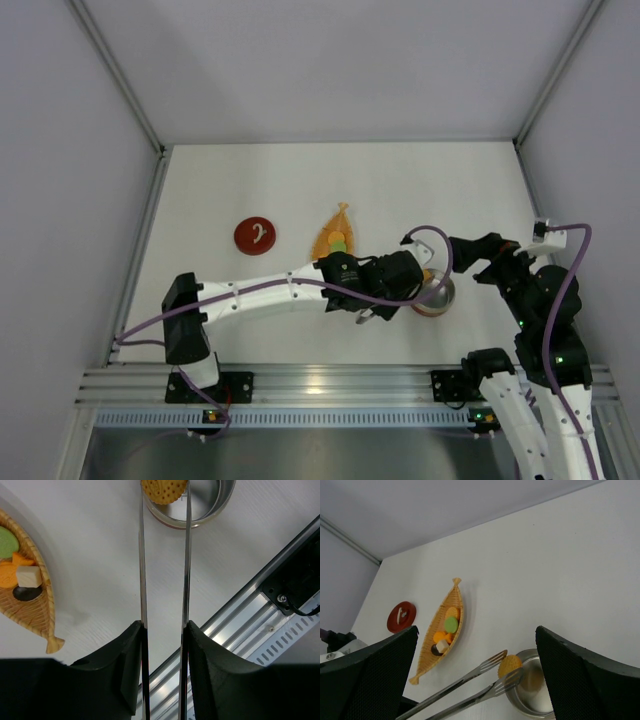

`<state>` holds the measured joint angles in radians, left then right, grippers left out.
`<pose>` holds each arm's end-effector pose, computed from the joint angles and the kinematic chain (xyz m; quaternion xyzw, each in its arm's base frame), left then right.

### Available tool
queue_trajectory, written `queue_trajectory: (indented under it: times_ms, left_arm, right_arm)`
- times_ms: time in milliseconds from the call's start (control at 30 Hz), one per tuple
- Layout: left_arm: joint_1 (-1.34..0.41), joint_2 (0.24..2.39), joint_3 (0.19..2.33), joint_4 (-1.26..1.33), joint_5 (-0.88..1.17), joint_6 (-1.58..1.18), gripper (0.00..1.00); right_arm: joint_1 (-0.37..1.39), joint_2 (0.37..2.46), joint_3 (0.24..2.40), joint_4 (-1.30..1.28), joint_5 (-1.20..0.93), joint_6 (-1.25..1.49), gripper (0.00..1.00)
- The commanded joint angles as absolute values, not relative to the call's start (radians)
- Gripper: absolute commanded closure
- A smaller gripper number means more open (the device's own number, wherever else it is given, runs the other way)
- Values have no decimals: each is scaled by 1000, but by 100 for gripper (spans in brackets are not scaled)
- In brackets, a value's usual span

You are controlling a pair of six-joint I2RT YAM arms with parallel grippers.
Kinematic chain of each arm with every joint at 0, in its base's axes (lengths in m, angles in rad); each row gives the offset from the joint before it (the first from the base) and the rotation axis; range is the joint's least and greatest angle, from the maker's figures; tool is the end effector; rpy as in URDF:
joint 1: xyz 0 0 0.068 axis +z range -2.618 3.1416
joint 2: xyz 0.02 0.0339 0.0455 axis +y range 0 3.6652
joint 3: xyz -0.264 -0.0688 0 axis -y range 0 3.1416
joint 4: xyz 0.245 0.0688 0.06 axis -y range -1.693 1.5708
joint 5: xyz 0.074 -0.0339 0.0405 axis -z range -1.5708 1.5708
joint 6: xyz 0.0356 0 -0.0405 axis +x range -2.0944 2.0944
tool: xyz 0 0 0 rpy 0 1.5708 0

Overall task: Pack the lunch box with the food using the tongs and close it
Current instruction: Place the fake food in the packing box.

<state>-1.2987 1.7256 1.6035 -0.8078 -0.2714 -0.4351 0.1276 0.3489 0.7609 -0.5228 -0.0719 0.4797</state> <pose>0.1102 -0.3595 0.3172 0.3548 0.8719 -0.1548 0.2999 0.0802 0.0129 0.3447 0.1068 0.7374 0.2248 0.6279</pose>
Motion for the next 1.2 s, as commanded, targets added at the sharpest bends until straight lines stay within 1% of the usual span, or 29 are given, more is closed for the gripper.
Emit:
queue_trajectory:
  times_ms: [0, 133, 467, 633, 800, 967, 1033, 1167]
  left_arm:
    - [-1307, 1742, 1670, -742, -262, -425, 60]
    - [-1308, 1770, 1677, -730, -253, -420, 58]
    - [-1308, 1784, 1677, -715, -241, -417, 44]
    - [-1308, 1772, 1675, -715, -248, -417, 44]
    - [-1308, 1704, 1651, -723, -342, -426, 44]
    - [-1284, 1611, 1620, -787, -423, -451, 43]
    - [-1261, 1560, 1576, -808, -443, -468, 43]
    - [-1180, 1454, 1459, -818, -405, -514, 42]
  right_arm:
    - [112, 348, 801, -537, -60, 471, 0]
    - [112, 348, 801, -538, -55, 466, 1]
    - [112, 350, 799, -535, -60, 471, 1]
    - [112, 350, 801, -535, -60, 472, 1]
    - [113, 351, 798, -535, -60, 471, 1]
    - [112, 353, 798, -532, -63, 472, 1]
    - [112, 354, 796, -532, -67, 474, 1]
    - [112, 359, 795, -528, -71, 476, 1]
